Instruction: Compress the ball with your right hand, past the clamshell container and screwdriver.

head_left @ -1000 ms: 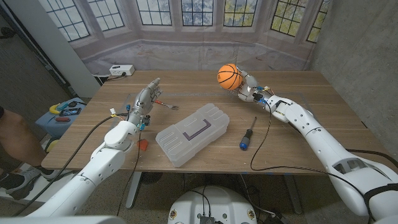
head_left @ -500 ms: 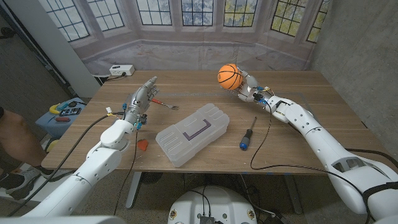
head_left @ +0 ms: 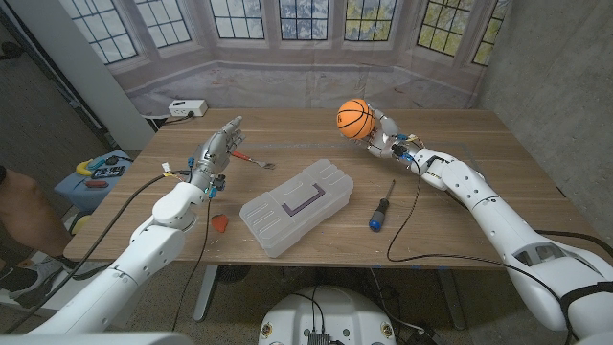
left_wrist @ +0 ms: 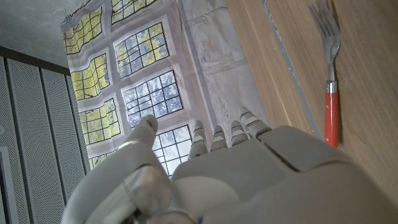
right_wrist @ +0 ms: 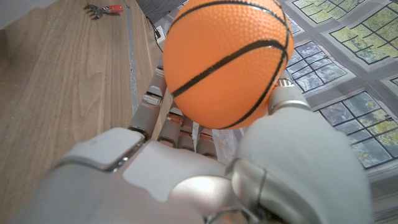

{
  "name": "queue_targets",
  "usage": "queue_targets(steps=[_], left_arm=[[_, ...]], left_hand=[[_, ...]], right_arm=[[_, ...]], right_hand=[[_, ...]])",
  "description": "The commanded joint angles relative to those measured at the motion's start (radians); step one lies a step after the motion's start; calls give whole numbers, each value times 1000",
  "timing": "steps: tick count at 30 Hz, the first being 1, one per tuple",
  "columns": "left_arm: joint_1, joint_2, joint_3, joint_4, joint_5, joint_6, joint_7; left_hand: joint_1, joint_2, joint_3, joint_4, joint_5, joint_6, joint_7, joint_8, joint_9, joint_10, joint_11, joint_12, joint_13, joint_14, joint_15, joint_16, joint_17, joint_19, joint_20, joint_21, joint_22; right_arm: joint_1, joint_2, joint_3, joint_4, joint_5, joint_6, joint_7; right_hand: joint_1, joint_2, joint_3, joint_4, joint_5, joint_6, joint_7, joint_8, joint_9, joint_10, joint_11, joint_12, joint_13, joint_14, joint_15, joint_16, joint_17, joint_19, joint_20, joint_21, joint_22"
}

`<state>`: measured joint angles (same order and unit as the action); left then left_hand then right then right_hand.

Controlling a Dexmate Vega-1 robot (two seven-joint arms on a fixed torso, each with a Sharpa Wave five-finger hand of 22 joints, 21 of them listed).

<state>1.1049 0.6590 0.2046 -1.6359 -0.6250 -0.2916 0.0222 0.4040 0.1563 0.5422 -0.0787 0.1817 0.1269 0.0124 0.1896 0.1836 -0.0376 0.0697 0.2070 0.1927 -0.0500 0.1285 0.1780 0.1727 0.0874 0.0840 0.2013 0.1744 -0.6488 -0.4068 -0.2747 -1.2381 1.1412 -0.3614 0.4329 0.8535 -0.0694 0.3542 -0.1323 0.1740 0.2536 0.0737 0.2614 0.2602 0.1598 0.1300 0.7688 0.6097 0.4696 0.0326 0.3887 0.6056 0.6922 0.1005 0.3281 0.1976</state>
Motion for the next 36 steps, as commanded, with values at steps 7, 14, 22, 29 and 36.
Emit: queue_targets(steps=[7,14,22,29,36], left_arm=[[6,11,0,-23,15,12,8],[20,15,-4,-37,15,17,16],[33,18,-12,-46,17,15,22],[43,21,-20,-49,16,9,22],[40,19,-24,-35,11,3,14]], left_hand=[[-6,1,2,-8,10,7,2,1,2,2,3,5,2,2,8,1,1,2,7,-1,5],[-7,1,2,-9,10,7,1,1,2,2,3,5,2,2,8,1,1,2,7,-1,5],[-8,2,3,-11,10,7,1,0,2,2,3,5,2,2,8,1,1,2,7,-1,5],[-8,2,4,-12,10,7,1,0,2,2,1,5,2,1,7,1,1,2,7,-1,5],[-9,2,5,-14,10,7,1,0,2,2,5,5,2,2,8,1,1,2,7,-1,5]], right_arm=[[-20,-16,16,-14,21,-19,11],[-27,-18,20,-20,29,-25,6],[-33,-17,23,-25,37,-30,-1],[-28,-8,19,-18,36,-28,-8],[-19,4,16,-13,36,-29,-29]], right_hand=[[-12,5,-4,0,7,-9,-1,-11,2,-14,8,-9,1,-13,9,-11,5,-3,8,-3,1],[-15,5,-5,0,7,-11,0,-13,2,-15,10,-10,1,-13,8,-13,4,-4,9,-4,1],[-13,7,-3,-3,8,-11,-1,-15,2,-20,15,-12,1,-13,11,-14,5,-2,9,-4,1],[-13,8,-4,-6,8,-12,1,-18,3,-22,17,-13,1,-14,10,-16,6,0,9,-3,1],[-13,8,-3,-7,8,-13,3,-20,3,-31,17,-16,2,-18,9,-19,6,0,10,-4,1]])
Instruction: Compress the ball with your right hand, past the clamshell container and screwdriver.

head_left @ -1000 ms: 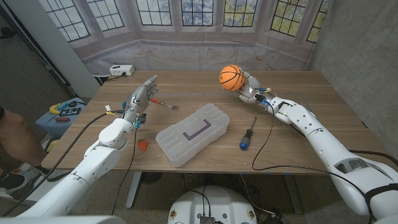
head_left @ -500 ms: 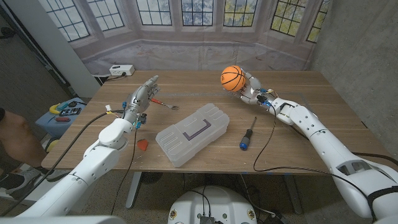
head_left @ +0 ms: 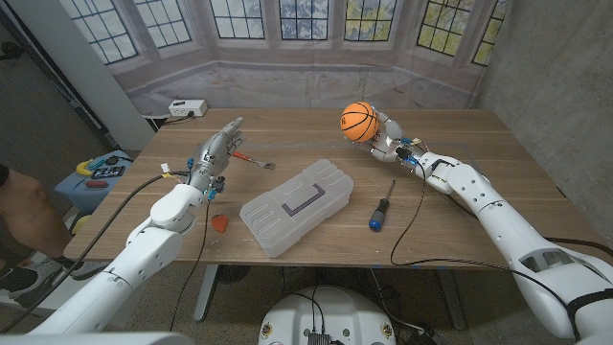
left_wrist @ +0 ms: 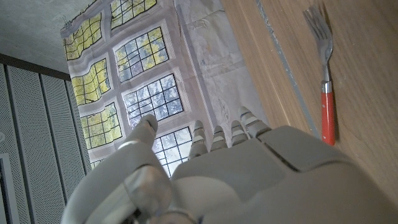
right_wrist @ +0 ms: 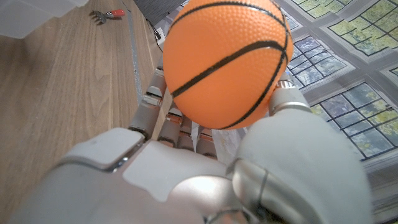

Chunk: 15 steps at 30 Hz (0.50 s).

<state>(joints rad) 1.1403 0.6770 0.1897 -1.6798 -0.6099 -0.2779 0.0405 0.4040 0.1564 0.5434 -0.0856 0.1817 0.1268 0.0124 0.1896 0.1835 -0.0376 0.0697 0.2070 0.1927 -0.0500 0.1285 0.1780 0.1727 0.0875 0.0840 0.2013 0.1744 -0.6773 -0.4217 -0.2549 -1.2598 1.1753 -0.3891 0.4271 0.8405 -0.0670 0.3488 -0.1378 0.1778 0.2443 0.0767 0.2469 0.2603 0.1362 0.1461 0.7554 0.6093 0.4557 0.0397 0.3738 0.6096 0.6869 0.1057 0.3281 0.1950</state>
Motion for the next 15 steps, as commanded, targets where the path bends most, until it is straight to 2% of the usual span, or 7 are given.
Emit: queue_targets(steps=[1,8,15], left_arm=[[3,1,-9,11,-5,-11,-6],[-2,4,-12,21,-9,-10,-16],[-10,3,-9,30,-14,-6,-22]], left_hand=[[-9,2,4,-7,10,7,1,0,2,2,4,5,2,2,8,1,1,2,8,-1,5],[-11,2,5,-8,10,7,1,-1,2,3,2,5,3,2,8,2,1,2,7,0,5],[-12,2,5,-9,10,7,1,-1,2,2,2,5,3,2,8,2,1,3,8,0,5]], right_arm=[[11,20,-5,11,1,-2,-23],[16,32,-6,14,3,-5,-42],[26,37,-9,26,1,-7,-44]], right_hand=[[-1,6,2,-2,4,-6,2,-6,3,-8,1,-3,2,-4,2,-5,2,5,5,-4,4],[9,9,6,-8,5,1,8,-5,3,0,1,0,2,-1,1,-5,3,14,2,-1,4],[28,11,10,-19,6,24,14,0,4,22,-5,10,3,18,-10,3,8,33,-17,6,4]])
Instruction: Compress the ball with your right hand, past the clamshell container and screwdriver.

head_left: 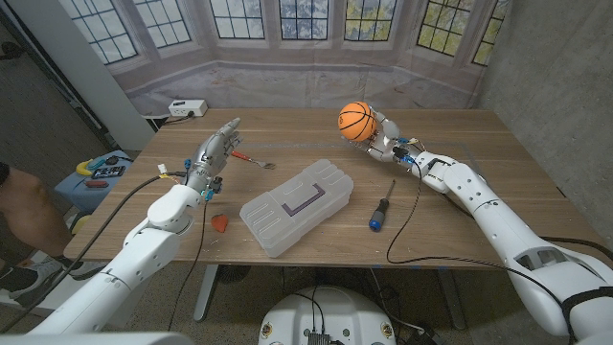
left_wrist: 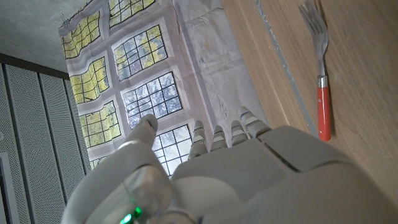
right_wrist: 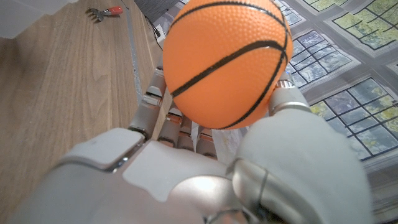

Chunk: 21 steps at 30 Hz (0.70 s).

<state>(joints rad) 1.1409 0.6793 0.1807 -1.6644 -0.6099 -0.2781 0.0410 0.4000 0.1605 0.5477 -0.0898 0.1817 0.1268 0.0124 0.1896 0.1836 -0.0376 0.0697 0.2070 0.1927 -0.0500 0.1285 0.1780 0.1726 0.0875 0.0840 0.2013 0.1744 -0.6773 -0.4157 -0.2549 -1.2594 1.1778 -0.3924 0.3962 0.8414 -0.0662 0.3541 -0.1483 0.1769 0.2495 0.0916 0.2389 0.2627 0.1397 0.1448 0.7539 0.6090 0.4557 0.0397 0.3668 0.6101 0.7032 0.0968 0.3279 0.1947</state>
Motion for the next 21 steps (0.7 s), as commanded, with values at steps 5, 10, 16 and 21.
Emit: queue_targets(steps=[5,10,16,21], left_arm=[[-22,-3,7,23,-13,-5,-29],[-33,-6,14,28,-10,-2,-31],[-40,-9,21,29,-8,0,-30],[-43,-9,24,29,-8,4,-28]], left_hand=[[-9,-1,2,-5,10,8,3,-1,3,2,3,5,3,2,9,2,1,2,8,0,5],[-9,-1,2,-5,10,9,2,0,3,2,3,5,3,1,9,2,1,2,8,0,5],[-9,0,3,-6,10,9,2,-1,3,3,5,5,3,2,8,2,1,3,8,0,5],[-10,0,4,-7,10,10,2,0,3,3,5,5,3,2,9,2,1,3,8,0,5]], right_arm=[[31,35,-9,33,-3,-4,-15],[33,34,-8,35,-3,-8,-14],[34,32,-6,36,-3,-13,-19],[33,30,-5,31,-3,-21,-38]], right_hand=[[41,15,8,-12,7,37,5,13,2,37,-6,19,3,35,-21,17,11,32,-24,11,4],[52,17,10,-15,7,57,12,18,3,53,-10,26,4,49,-27,23,13,39,-34,13,4],[61,18,10,-16,7,70,14,21,4,63,-13,31,4,59,-36,28,15,48,-43,17,4],[75,22,10,-18,7,90,16,26,6,91,-20,43,6,91,-52,43,19,60,-56,21,4]])
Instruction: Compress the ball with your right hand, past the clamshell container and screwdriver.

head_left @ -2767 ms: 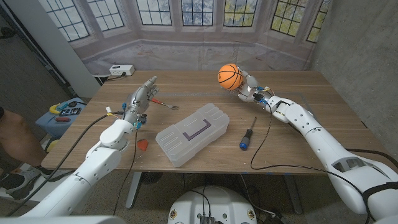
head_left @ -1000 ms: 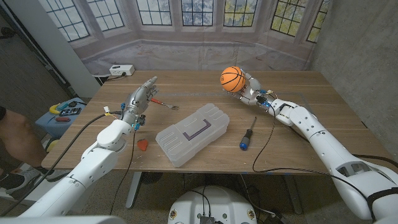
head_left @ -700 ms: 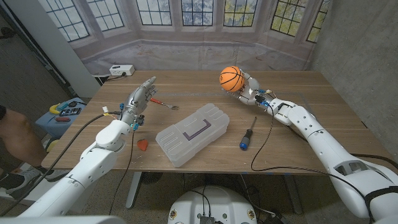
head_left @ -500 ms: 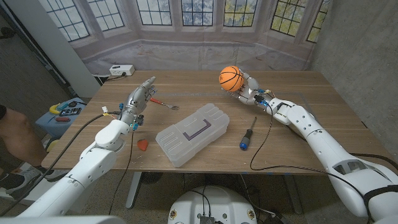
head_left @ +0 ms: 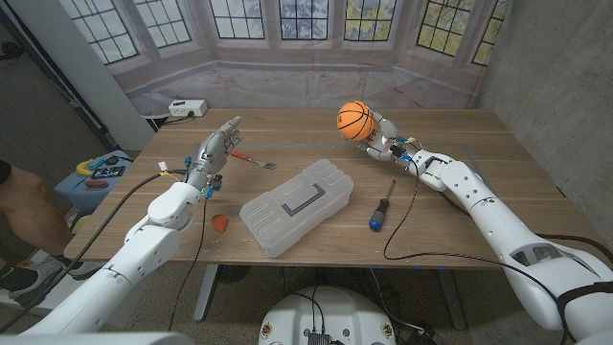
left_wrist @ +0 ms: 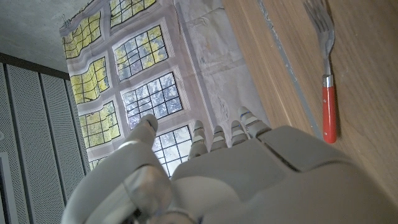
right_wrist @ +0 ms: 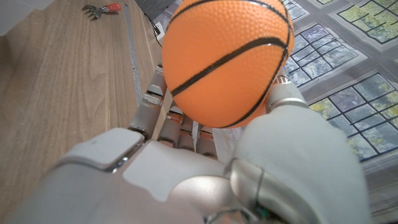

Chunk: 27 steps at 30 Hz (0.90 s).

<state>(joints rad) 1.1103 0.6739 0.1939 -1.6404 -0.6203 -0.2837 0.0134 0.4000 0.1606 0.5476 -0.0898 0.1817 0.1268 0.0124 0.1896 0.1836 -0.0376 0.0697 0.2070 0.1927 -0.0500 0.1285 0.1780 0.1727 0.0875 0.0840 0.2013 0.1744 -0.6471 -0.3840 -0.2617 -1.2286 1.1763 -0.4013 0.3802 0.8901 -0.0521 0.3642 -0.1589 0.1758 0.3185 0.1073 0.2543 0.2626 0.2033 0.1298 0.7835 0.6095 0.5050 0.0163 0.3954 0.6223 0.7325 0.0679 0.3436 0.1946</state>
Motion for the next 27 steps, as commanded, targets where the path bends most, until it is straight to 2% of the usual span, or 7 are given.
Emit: queue_targets(steps=[1,8,10,12,27], left_arm=[[-13,-4,11,5,2,10,-1],[-17,-7,15,8,0,10,-3],[-18,-6,16,8,0,12,-3],[-19,-7,16,9,1,10,-3],[-6,-3,10,-5,-1,11,8]], left_hand=[[-10,0,4,-7,10,9,2,0,3,3,5,5,3,2,8,2,1,3,9,0,5],[-11,0,5,-7,10,7,2,-1,3,4,5,5,3,2,9,2,1,2,9,0,5],[-11,0,5,-8,10,8,2,-1,3,3,5,5,3,1,8,2,1,2,9,0,5],[-11,0,5,-8,10,8,3,-1,3,3,4,5,3,2,9,2,1,3,8,0,5],[-14,1,7,-9,10,9,2,-1,3,4,6,5,3,2,9,2,1,3,8,0,5]], right_arm=[[1,-2,3,-3,-2,-12,-28],[-5,-1,9,-11,7,-22,-52],[-7,-1,11,-15,9,-25,-61],[-8,-2,11,-17,12,-31,-67],[-18,-5,18,-38,25,-53,-126]], right_hand=[[28,7,0,-8,8,23,1,11,6,29,-6,15,5,46,-29,16,7,34,-30,7,4],[60,12,3,-12,7,65,1,23,9,62,-16,30,7,85,-59,36,16,53,-46,14,3],[74,13,4,-13,6,74,-1,25,11,75,-21,35,4,98,-64,42,19,67,-67,19,4],[79,13,3,-12,6,80,-1,26,12,86,-22,40,5,107,-67,46,20,73,-76,22,4],[138,25,-3,-11,4,155,-18,49,22,158,-55,78,11,185,-112,90,41,117,-109,43,6]])
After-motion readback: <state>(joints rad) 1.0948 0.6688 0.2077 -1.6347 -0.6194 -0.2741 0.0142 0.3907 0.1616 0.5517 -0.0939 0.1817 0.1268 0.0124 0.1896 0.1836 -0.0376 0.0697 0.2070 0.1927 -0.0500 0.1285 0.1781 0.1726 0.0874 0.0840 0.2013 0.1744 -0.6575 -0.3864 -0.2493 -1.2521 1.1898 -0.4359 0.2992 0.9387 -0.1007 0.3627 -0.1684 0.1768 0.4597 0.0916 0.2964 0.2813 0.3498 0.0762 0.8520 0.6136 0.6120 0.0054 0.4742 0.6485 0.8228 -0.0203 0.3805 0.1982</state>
